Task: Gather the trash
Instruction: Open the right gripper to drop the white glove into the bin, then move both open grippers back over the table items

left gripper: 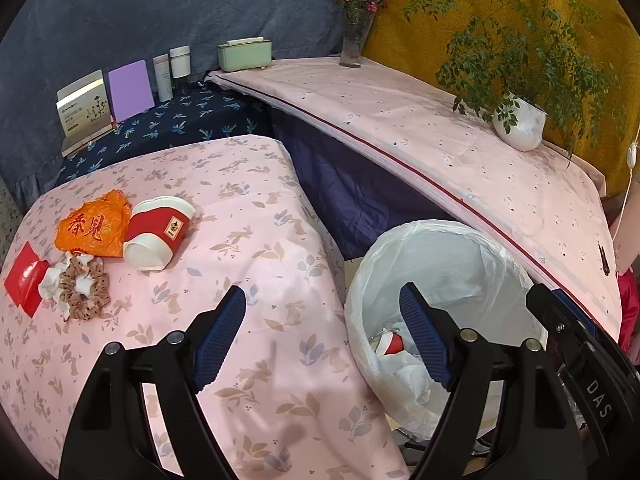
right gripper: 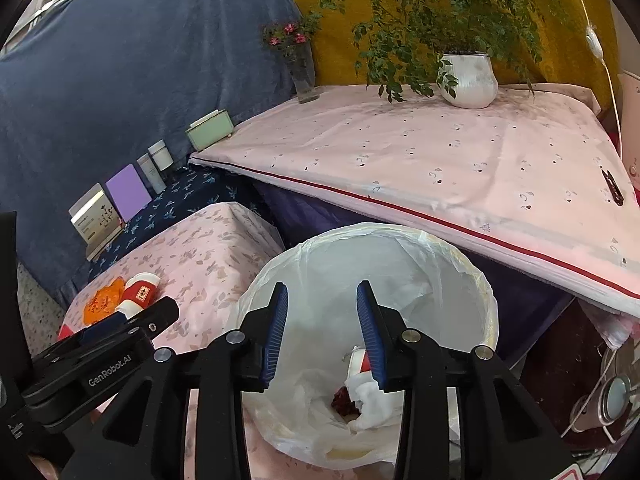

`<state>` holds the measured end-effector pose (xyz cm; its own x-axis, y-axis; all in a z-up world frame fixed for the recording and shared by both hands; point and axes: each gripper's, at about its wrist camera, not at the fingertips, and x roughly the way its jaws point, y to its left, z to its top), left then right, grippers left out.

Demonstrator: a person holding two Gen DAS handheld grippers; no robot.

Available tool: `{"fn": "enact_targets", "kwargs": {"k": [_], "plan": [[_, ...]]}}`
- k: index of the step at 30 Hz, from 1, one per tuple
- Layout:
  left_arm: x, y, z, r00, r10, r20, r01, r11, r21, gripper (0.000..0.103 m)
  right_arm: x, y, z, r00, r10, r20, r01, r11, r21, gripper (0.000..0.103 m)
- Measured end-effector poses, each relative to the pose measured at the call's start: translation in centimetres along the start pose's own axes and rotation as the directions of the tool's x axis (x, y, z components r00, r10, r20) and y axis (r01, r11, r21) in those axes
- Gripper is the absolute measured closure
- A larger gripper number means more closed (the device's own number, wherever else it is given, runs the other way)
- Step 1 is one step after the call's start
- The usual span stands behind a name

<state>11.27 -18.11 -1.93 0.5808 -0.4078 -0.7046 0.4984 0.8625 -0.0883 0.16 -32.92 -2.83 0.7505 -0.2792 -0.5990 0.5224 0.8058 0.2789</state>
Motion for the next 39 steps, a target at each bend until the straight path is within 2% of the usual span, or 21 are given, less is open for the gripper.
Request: {"fn": "enact_targets", "kwargs": {"k": [6, 26, 33, 39], "plan": [[-0.8, 1.9, -0.2, 1.0, 0.019, 0.007, -0.019, 0.999, -0.035, 0.022, -0.3, 1.7, -0.3, 1.0, 0.012, 0.002, -0.012, 1.0, -0.023, 0.057], [-3.6, 10.2, -0.8, 0.995, 0.097, 0.031, -0.091, 0.983, -0.157, 0.022, -1.2, 9.2, -1.7, 0.997, 0.081, -0.017, -0.082, 0.988, -0.128, 0.056], [-4.4, 14.2, -1.5, 0.99, 0.137, 0.027, -0.129, 0.969, -0.209, 0.022, -1.2, 12.6, -2.7, 0.993, 0.112, -0.039, -0.117, 0.977, -0.179, 0.056], [-4.8, 18.6, -2.3, 0.984, 0.176, 0.01, -0.166, 0.946, -0.277, 0.022, -0.8, 16.2, -3.9, 0.988, 0.141, -0.067, -0.153, 0.962, -0.225, 0.056]]}}
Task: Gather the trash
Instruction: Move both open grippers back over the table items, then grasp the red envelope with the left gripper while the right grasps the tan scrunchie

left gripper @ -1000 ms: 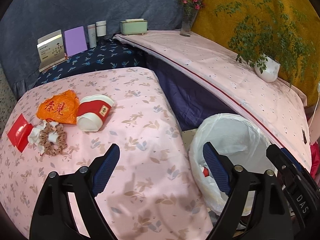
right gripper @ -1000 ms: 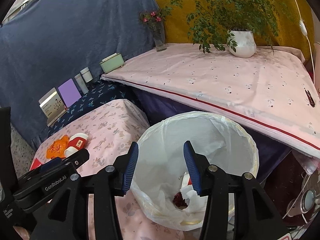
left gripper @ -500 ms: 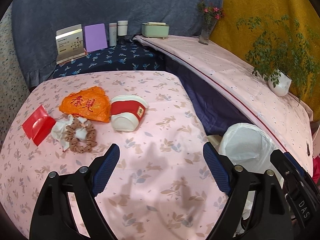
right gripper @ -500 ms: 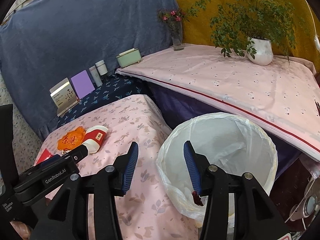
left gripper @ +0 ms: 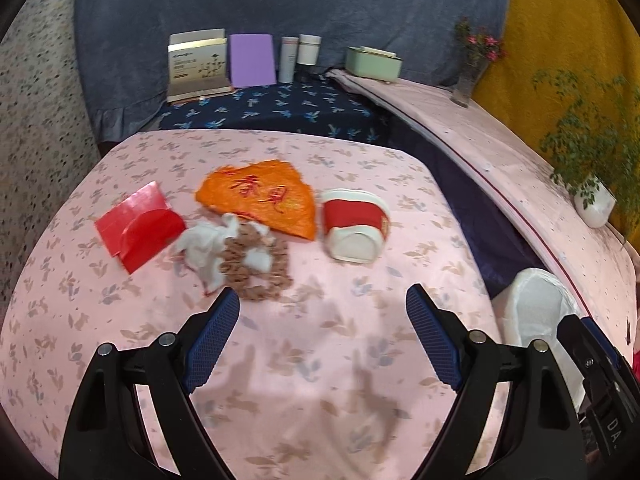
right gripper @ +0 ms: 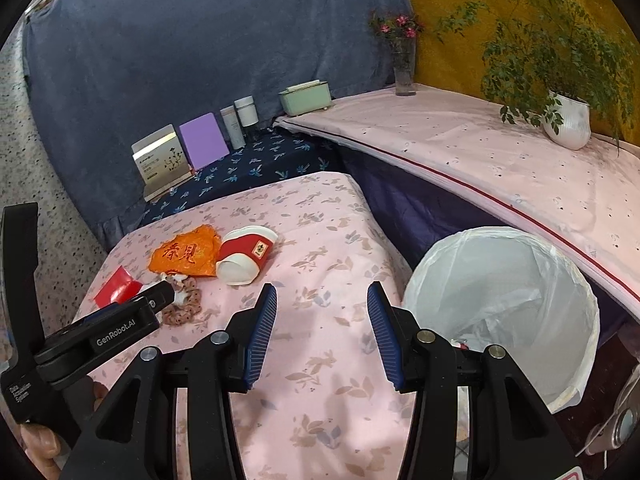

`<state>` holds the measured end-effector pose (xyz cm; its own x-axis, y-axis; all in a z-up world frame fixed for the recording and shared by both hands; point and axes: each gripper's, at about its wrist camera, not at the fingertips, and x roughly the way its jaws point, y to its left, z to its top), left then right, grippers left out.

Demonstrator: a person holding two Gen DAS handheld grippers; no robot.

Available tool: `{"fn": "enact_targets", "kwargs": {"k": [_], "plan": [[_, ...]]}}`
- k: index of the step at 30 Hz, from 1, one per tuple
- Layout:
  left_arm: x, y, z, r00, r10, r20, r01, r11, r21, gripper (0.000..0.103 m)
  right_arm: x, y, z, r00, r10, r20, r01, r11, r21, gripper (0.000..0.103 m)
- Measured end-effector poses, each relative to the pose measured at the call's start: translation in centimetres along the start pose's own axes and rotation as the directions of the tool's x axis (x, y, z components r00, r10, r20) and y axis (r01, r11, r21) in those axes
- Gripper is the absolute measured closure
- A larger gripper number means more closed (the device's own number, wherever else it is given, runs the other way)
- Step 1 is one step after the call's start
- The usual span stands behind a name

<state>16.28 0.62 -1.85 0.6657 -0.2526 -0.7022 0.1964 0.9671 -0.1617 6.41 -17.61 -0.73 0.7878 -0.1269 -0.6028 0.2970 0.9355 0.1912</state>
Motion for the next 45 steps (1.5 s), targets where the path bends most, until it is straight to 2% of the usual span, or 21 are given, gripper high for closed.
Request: {"fn": "enact_targets", "kwargs": {"k": [13, 21, 28, 35, 40, 44, 45], "plan": [[1.2, 10.8, 0.2, 0.991, 0.133, -0.01, -0.133, 0.989, -0.071, 0.022, 3.4, 7.7, -1.2, 0.994, 0.073, -0.08, -0.08, 0.993, -0.09, 0.057], [2.8, 16.1, 0.6, 0.982, 0.187, -0.025, -0.189, 0.978, -0.093, 0.022, 7.0, 12.1, -2.5, 0.982, 0.116, -0.149, -0.135, 0.983, -0.124, 0.057], [5.0, 18.4, 1.4, 0.982, 0.184, -0.044, -0.187, 0.978, -0.095, 0.022, 10.5, 16.2, -3.7, 0.967, 0.147, -0.209, -0.183, 0.969, -0.165, 0.057], [7.0, 19.5, 2.6, 0.986, 0.161, -0.041, -0.164, 0.981, -0.099, 0.023, 13.8, 19.1, -4.0, 0.956, 0.157, -0.249, -0.207, 0.96, -0.19, 0.064], [8.6, 19.6, 2.9, 0.991, 0.122, -0.057, -0.127, 0.987, -0.102, 0.037, 16.0, 19.8, -4.4, 0.949, 0.145, -0.279, -0.203, 0.96, -0.193, 0.07], [9.4, 19.2, 2.8, 0.993, 0.094, -0.07, -0.1, 0.992, -0.083, 0.058, 17.2, 19.8, -4.9, 0.946, 0.131, -0.295, -0.194, 0.961, -0.195, 0.079], [9.5, 19.0, 2.7, 0.993, 0.091, -0.071, -0.096, 0.992, -0.08, 0.06, 17.3, 19.8, -5.0, 0.947, 0.128, -0.295, -0.191, 0.962, -0.197, 0.081]]}}
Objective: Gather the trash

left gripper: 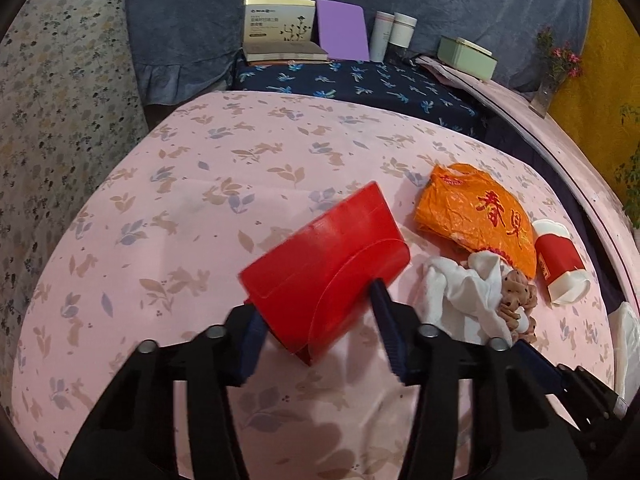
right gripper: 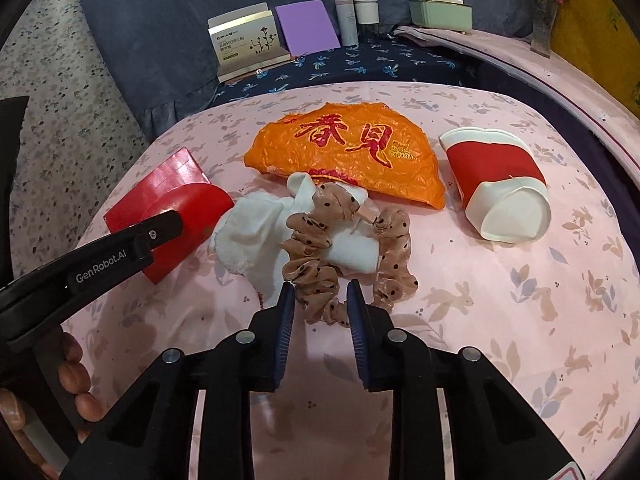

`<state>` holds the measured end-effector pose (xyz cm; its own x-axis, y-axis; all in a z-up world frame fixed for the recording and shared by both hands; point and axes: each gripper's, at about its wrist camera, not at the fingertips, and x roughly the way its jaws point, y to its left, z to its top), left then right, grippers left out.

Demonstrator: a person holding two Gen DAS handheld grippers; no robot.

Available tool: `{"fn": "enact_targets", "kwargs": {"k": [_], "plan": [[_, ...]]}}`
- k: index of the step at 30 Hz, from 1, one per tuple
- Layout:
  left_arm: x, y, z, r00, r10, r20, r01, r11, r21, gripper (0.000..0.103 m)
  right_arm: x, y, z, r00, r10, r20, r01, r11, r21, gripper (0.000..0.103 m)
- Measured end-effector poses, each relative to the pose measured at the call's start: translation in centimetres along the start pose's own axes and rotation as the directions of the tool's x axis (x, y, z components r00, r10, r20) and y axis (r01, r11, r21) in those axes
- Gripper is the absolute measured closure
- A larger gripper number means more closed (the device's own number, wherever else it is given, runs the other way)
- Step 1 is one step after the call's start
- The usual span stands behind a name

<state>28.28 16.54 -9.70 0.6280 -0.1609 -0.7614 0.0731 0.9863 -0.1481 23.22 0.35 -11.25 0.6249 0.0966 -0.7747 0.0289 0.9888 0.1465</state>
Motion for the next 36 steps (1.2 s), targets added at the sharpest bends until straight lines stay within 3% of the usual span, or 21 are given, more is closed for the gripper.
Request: {"fn": "enact_targets", "kwargs": {"k": [1, 3, 6, 9, 20, 36], "plan": [[0.0, -0.1, -0.1, 1.0, 0.0, 0.006, 0.0, 1.0, 0.003, 0.061, 0.0, -0.1, -0.1, 1.0, -0.002, 0.002, 0.002, 1.0, -0.001, 0.082], [-0.2, -0.4, -0.1, 1.0, -0.011, 0.009, 0.011, 1.0, 0.012, 0.076, 0.0, -0.2, -0.1, 1.0, -0.005, 0.005, 0.005, 1.0, -0.003, 0.089], [-0.6, -1.0, -0.2, 1.0, -0.017, 0.015, 0.017, 1.0, 0.016, 0.089, -0.4, -0.4, -0.1, 1.0, -0.007, 0.007, 0.007, 1.0, -0.002, 0.096], [-1.4, -1.6, -0.2, 1.0, -0.023, 0.02, 0.023, 1.0, 0.017, 0.098, -1.4, -0.8, -0.2, 1.0, -0.012, 0.027, 0.012, 1.0, 0.002, 0.099], [-6.5, -5.5, -0.7, 0.996, -0.046, 0.078, 0.042, 0.998, 0.057, 0.102, -8.1, -4.0, 0.0, 0.989, -0.03, 0.142, 0.023, 0.998, 0.05, 0.1], [-12.5, -18.2, -4.5, 0.983, -0.159, 0.096, 0.133, 0.964, 0.23, 0.102, -17.2, -13.2, -2.0, 0.96, -0.114, 0.257, 0.064, 0.978, 0.198, 0.1]]}}
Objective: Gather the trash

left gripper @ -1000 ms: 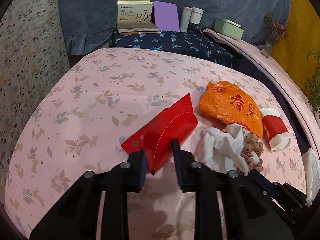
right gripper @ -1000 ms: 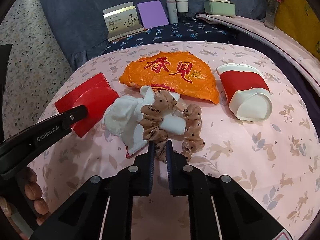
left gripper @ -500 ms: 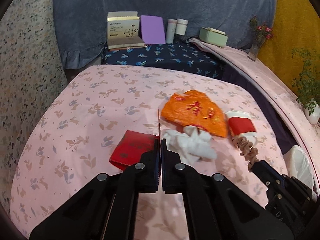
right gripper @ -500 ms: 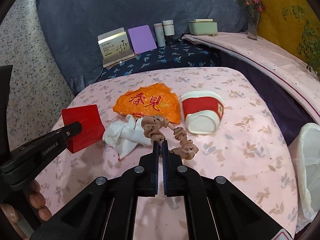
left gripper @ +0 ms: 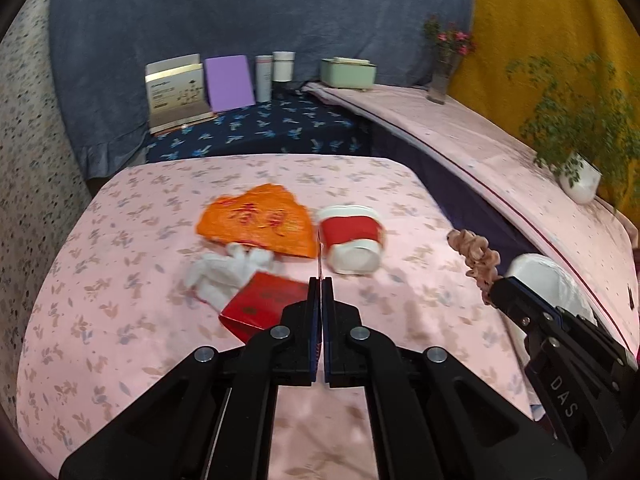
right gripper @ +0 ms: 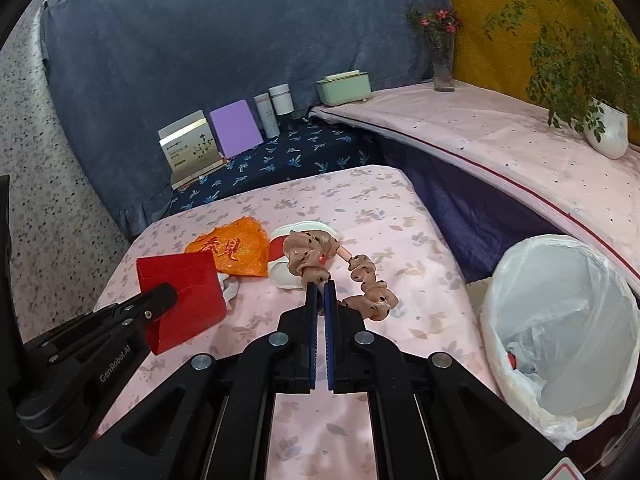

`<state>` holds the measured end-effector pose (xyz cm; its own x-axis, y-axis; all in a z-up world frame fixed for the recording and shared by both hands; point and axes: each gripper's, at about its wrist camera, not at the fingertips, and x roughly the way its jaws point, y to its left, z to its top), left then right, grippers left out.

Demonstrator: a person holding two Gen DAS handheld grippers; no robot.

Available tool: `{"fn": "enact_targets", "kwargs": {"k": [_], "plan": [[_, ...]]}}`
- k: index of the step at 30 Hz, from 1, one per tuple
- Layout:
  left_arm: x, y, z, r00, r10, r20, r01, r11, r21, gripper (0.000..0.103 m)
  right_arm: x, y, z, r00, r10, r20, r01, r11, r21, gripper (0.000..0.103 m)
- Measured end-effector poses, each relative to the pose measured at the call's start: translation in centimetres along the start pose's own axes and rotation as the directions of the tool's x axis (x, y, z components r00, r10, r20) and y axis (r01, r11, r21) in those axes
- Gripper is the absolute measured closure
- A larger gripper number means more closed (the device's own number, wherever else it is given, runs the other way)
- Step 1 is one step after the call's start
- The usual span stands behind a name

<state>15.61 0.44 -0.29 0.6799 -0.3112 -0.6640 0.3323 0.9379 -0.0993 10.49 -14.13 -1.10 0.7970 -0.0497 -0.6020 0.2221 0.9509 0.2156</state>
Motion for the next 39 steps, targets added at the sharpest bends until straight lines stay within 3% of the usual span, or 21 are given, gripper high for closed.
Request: {"fn": "enact_targets", "kwargs": {"k": [15, 25, 32, 35, 37, 39], "plan": [[-0.3, -11.0, -1.1, 0.994, -0.104, -0.024, 0.106, 0.984, 0.141, 0.102, -4.2, -9.6, -0.6, 0.993, -0.109, 0.046, 0.102, 0.987, 0.124, 0.1], [-0.1, -17.6, -1.7, 0.983, -0.178, -0.045, 0.184, 0.955, 0.231, 0.102, -6.2, -16.1, -1.4, 0.981, -0.189, 0.05, 0.175, 0.962, 0.208, 0.1], [0.1, -21.0, -1.8, 0.972, -0.225, -0.065, 0.234, 0.931, 0.282, 0.102, -7.1, -19.8, -2.4, 0.972, -0.232, 0.042, 0.214, 0.941, 0.261, 0.1], [0.6, -20.5, -1.8, 0.971, -0.225, -0.082, 0.238, 0.938, 0.253, 0.099, -7.2, -20.6, -2.7, 0.97, -0.239, 0.035, 0.221, 0.936, 0.273, 0.1], [1.0, -19.3, -2.0, 0.976, -0.196, -0.094, 0.212, 0.953, 0.219, 0.087, -7.2, -20.9, -3.0, 0.97, -0.24, 0.03, 0.223, 0.936, 0.272, 0.1], [1.2, -17.9, -2.3, 0.977, -0.183, -0.106, 0.2, 0.963, 0.182, 0.041, -7.1, -21.0, -3.2, 0.972, -0.235, 0.023, 0.22, 0.937, 0.272, 0.1]]}}
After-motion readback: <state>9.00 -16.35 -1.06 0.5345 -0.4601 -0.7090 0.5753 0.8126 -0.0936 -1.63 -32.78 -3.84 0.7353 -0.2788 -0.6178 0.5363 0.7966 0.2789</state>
